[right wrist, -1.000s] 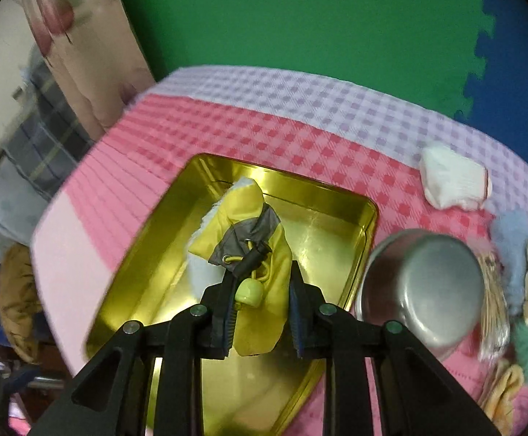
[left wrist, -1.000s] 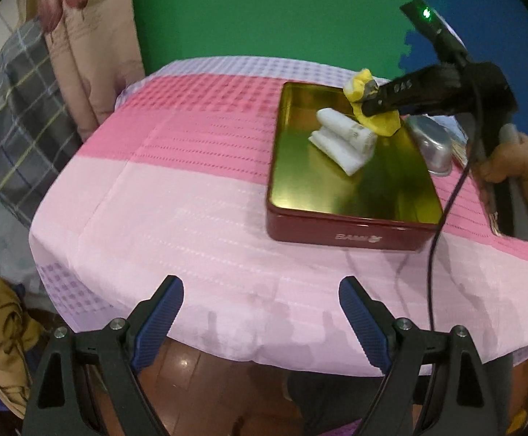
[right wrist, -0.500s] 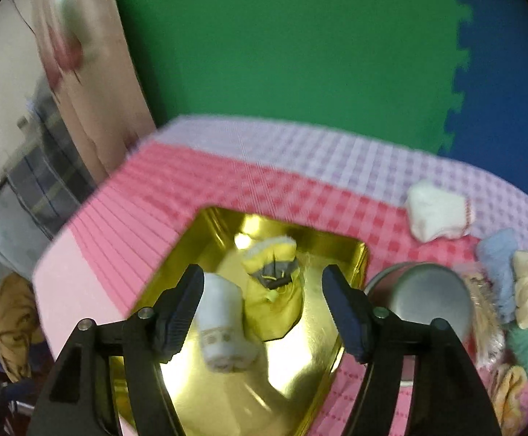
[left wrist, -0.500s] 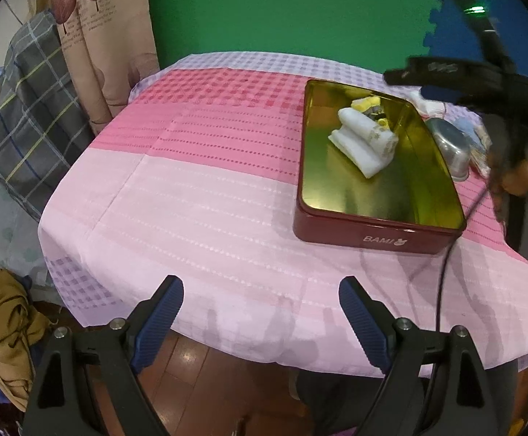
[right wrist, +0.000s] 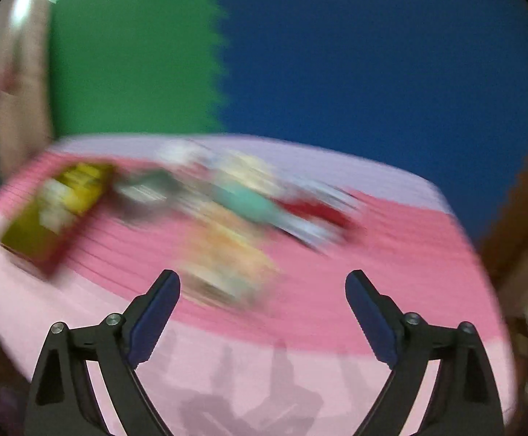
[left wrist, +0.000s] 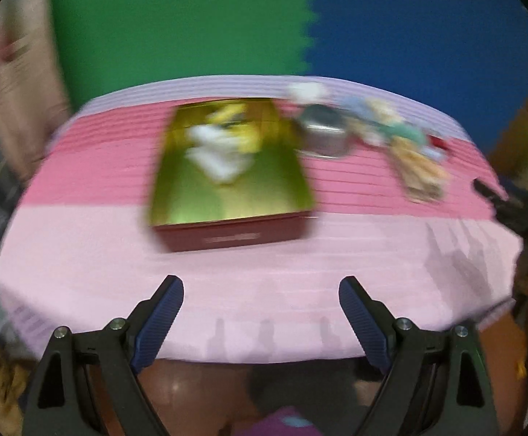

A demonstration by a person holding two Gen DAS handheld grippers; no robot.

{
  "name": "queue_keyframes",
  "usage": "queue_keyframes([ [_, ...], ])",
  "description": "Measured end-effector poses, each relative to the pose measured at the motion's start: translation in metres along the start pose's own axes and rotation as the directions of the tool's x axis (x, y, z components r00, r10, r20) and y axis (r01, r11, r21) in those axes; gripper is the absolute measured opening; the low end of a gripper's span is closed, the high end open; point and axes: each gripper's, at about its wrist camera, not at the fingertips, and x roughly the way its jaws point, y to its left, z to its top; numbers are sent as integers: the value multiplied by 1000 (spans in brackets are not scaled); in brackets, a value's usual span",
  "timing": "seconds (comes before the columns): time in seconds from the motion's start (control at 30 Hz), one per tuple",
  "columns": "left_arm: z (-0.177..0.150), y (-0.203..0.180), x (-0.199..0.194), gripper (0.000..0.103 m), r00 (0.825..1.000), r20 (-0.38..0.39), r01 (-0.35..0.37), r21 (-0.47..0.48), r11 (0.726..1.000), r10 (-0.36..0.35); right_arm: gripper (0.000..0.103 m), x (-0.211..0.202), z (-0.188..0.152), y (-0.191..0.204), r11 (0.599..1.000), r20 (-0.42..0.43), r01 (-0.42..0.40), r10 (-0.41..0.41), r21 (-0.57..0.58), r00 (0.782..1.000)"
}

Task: Organize soft objects
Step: 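Lower the yellow slipper into the gold tin and open the right tool, then reach the left tool to the yellow-orange towel and grasp it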

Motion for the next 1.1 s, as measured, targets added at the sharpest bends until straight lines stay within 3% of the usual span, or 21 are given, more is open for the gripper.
queue_keyframes([
  [0.07,8,-28,7,90,994,-25,105,43,994,-104,91,6,-20,-41,997,-45,73,-71,35,996],
  [0.17,24,-69,22,90,970,-57,241,83,967,-237,91,14,-38,-84,987,-78,142,-136,78,988],
  [0.23,36,-90,33,90,963,-71,264,91,960,-258,91,22,-47,-101,982,-96,157,-147,107,984],
  [0.4,78,-130,75,90,927,-129,360,39,932,-352,91,45,-67,-130,972,-134,145,-121,185,983],
  [0.6,119,-162,130,90,907,-164,390,-22,921,-388,90,43,-81,-136,965,-106,83,-57,251,993],
  [0.7,127,-166,161,90,884,-215,411,-65,909,-415,90,41,-82,-138,962,-100,65,-40,265,994],
  [0.97,137,-174,201,90,891,-264,363,-71,929,-369,90,45,-82,-144,957,-105,43,-13,288,994],
  [1.1,145,-189,211,90,900,-268,348,-29,937,-342,90,46,-82,-143,958,-106,37,-7,283,994],
])
